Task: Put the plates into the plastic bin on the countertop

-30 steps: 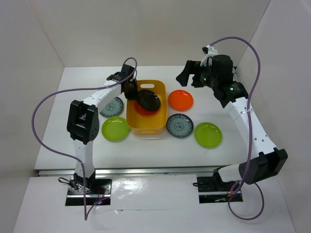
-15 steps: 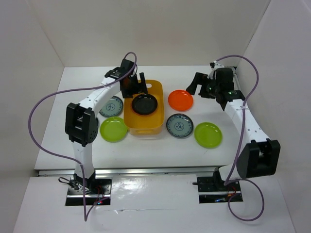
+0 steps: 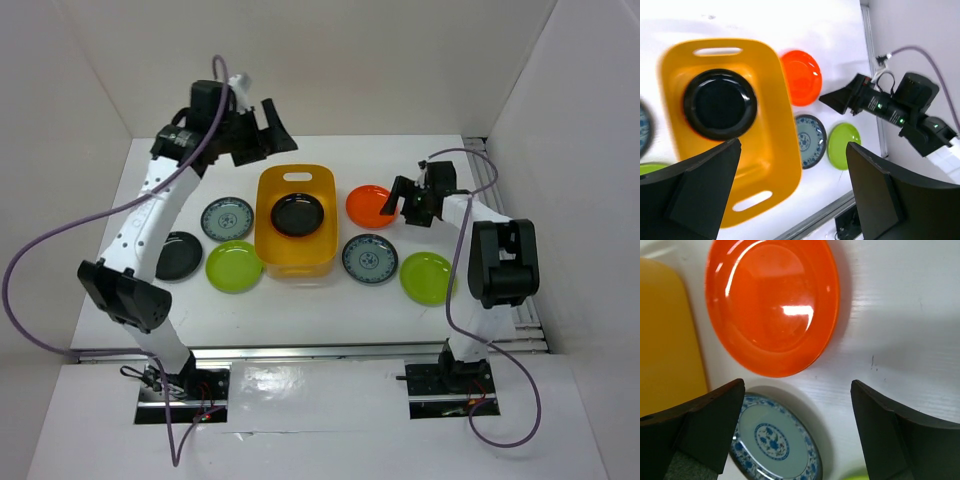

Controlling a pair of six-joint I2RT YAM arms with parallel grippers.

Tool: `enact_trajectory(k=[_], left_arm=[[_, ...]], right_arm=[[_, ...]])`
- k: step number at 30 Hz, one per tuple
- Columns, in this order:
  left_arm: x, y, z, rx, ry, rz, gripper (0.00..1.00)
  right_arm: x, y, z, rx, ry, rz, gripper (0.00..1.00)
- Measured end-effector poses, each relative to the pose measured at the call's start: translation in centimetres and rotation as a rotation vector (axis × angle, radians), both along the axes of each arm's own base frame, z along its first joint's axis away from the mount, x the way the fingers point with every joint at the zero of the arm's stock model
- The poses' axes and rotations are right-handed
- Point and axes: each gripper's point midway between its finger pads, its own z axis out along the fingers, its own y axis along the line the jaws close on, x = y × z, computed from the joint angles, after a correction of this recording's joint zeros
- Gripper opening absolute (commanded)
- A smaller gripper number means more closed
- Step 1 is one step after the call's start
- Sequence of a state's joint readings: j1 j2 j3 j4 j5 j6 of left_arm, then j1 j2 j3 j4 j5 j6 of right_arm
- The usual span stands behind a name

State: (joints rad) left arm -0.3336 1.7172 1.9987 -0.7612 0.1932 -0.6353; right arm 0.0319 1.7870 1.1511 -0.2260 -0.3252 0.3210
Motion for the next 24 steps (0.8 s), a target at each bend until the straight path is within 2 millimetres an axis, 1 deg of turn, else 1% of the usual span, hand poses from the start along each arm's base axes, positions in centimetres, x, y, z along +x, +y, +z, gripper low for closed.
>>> enact_trajectory(k=[1,2,4,5,6,8,9,10,11,12,14,17,18,20,22,24], left_arm=[[-0.1,1.1,0.2,-0.029,0.008,-0.001,1.00],[0.0,2.5,0.0,-0.046,0.022,0.013,1.00],[0.4,5.4,-1.1,-0.071,0.065,0.067,1.00],[0.7,7.0,-2.0,-0.072,0.092,0.106,1.00],[0.9,8.1,-3.0,-0.069,0.116,0.135,1.00],[0.8,9.2,-4.6,-0.066,0.157,0.159,1.00],[0.5,9.5,-5.2,-0.066,0.174,0.165,1.00],[0.3,9.9,-5.7,-0.068,0.187,0.173,1.00],[-0.1,10.3,-6.0,-0.073,0.194,0.178,1.00],[-0.4,10.7,-6.1,-0.078,0.198,0.185,1.00],[-0.9,12.0,-6.0,-0.093,0.193,0.210,1.00],[-1.2,14.5,-5.5,-0.127,0.181,0.271,1.00],[-1.2,15.2,-5.5,-0.133,0.181,0.290,1.00],[-1.2,16.1,-5.9,-0.143,0.189,0.316,1.00],[-1.3,16.7,-6.7,-0.167,0.209,0.340,1.00],[-1.9,17.3,-8.0,-0.213,0.244,0.360,1.00]], right_arm=[[0.1,-0.1,-0.6,0.001,0.013,-0.005,0.92],[0.4,-0.2,-1.1,0.000,0.022,-0.010,0.89],[0.9,-0.3,-2.0,-0.001,0.037,-0.018,0.85],[1.0,-0.4,-2.5,0.001,0.045,-0.024,0.83],[1.2,-0.5,-2.9,0.000,0.051,-0.029,0.75],[1.4,-0.6,-3.6,0.008,0.064,-0.039,0.72],[1.7,-0.8,-3.6,0.007,0.059,-0.046,0.69],[2.0,-0.9,-3.6,0.010,0.056,-0.052,0.65],[2.3,-1.0,-3.7,0.012,0.052,-0.059,0.55],[2.6,-1.0,-3.8,0.015,0.048,-0.061,0.54],[3.0,-1.2,-4.2,0.026,0.046,-0.077,0.41],[3.7,-1.1,-4.5,0.050,0.038,-0.093,0.32],[3.9,-1.2,-4.6,0.055,0.037,-0.098,0.23],[4.2,-1.1,-4.8,0.067,0.039,-0.107,0.14],[4.6,-1.0,-4.8,0.085,0.043,-0.118,0.00],[5.2,-0.9,-4.8,0.104,0.050,-0.130,0.00]])
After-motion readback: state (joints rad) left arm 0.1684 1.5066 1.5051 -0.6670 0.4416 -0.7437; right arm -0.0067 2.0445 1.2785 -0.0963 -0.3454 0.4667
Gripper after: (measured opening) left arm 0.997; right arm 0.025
